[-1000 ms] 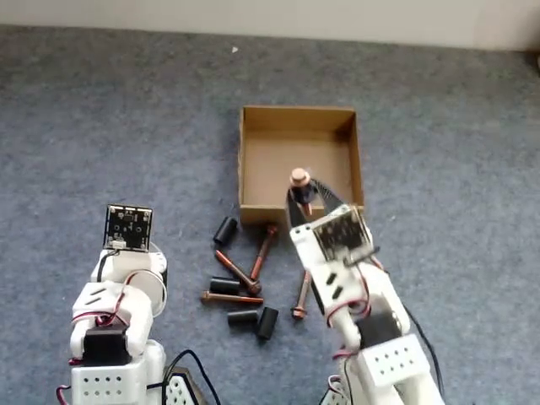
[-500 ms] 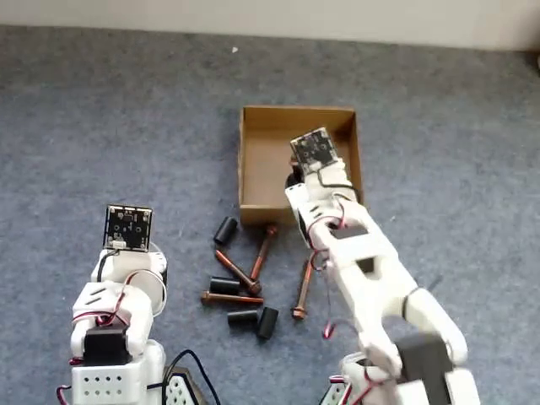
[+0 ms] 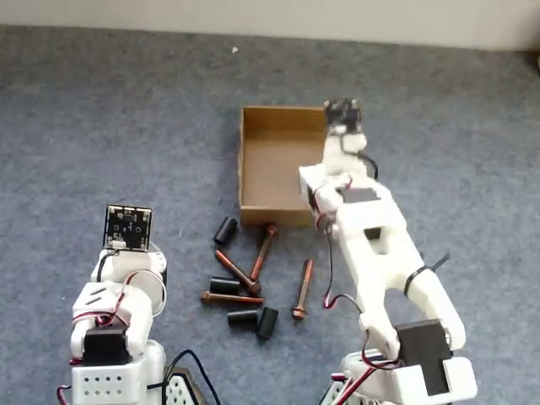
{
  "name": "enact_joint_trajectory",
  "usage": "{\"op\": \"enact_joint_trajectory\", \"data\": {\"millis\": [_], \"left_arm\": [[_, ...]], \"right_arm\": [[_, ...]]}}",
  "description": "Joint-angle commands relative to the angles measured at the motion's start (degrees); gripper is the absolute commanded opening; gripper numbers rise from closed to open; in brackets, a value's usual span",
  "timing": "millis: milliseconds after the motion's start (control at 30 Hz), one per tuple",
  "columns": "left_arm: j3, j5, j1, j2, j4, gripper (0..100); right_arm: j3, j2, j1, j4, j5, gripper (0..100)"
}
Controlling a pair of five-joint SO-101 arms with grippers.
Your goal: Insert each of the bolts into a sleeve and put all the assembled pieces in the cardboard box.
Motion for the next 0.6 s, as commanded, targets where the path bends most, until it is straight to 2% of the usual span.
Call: {"op": "enact_joint_trajectory", "data": {"millis": [0, 133, 267, 400, 567], "left_arm": [[-0.31, -0.79, -0.84, -0.40, -1.41, 1], [-0.40, -0.88, -2.59, -0.40, -1.49, 1], [-0.57, -0.88, -5.85, -0.40, -1.58, 1], [-0.57, -0.88, -6.29, -0.40, -1.58, 1], [-0.92, -0.88, -8.75, -0.40, -1.58, 1]], "right_arm": [[-13.14, -1.10, -0.66, 21.41, -2.46, 23.1], [-18.77, -1.10, -4.53, 36.70, -2.55, 23.1], [-21.05, -1.10, -9.45, 46.81, -2.99, 23.1], [-21.32, -1.10, -14.81, 51.30, -11.08, 23.1], [-21.05, -1.10, -23.43, 54.02, -11.69, 23.1]]}}
